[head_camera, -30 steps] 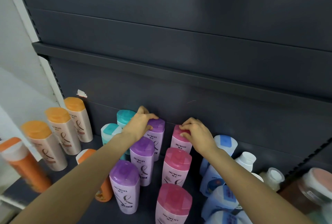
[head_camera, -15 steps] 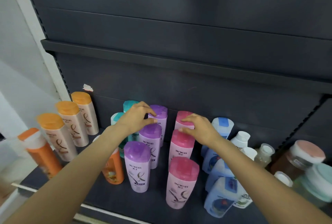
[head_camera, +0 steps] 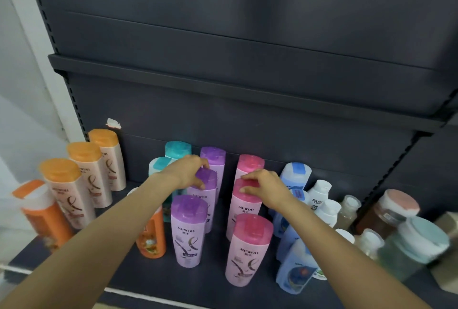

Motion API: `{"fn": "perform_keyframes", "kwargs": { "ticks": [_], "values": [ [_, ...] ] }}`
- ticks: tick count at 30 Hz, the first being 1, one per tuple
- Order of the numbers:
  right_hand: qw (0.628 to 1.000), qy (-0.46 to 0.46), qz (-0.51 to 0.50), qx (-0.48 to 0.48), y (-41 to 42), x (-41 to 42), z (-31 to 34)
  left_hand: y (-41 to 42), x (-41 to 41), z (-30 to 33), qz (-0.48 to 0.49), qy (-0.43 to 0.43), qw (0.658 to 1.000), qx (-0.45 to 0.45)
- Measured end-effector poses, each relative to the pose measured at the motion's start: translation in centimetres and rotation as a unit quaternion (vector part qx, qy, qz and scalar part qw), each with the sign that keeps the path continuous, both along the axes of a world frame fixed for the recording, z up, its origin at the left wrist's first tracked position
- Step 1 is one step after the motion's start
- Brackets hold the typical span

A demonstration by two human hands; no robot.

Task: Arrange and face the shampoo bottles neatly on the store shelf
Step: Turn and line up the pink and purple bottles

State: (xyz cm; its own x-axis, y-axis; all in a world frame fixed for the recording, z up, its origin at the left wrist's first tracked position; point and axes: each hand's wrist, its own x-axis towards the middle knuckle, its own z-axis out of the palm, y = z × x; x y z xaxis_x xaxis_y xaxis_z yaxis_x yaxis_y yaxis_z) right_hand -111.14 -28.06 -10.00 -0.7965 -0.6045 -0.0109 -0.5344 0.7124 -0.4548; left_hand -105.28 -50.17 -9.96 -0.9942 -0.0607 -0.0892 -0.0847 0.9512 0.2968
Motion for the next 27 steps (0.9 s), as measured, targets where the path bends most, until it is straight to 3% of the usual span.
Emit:
{"fn": "perform_keyframes", "kwargs": {
  "ticks": [10, 15, 17, 23, 27],
  "values": [
    [0.998, 0.006, -0.029, 0.064, -1.3, 1.2, 1.3, -0.4, 3.6, 4.9, 0.028, 0.099, 0.994, 0.021],
    [0.998, 0.004, -0.022, -0.063, -2.7, 2.3, 3.3, -0.8, 6.5, 8.8, 0.043, 0.18, 0.981, 0.057],
    [0.989, -0.054, -0.037, -0.134, -3.2, 2.5, 4.1, -0.7, 7.8, 10.2, 0.042, 0.215, 0.973, 0.068],
    [0.904, -0.271, -0.171, -0.284, -4.0, 2.5, 4.2, -0.4, 10.9, 13.3, 0.041, 0.307, 0.947, 0.084],
    [0.821, -0.43, -0.158, -0.34, -4.0, 4.0, 4.9, -0.2, 12.1, 14.4, 0.045, 0.373, 0.923, 0.085]
  ]
}}
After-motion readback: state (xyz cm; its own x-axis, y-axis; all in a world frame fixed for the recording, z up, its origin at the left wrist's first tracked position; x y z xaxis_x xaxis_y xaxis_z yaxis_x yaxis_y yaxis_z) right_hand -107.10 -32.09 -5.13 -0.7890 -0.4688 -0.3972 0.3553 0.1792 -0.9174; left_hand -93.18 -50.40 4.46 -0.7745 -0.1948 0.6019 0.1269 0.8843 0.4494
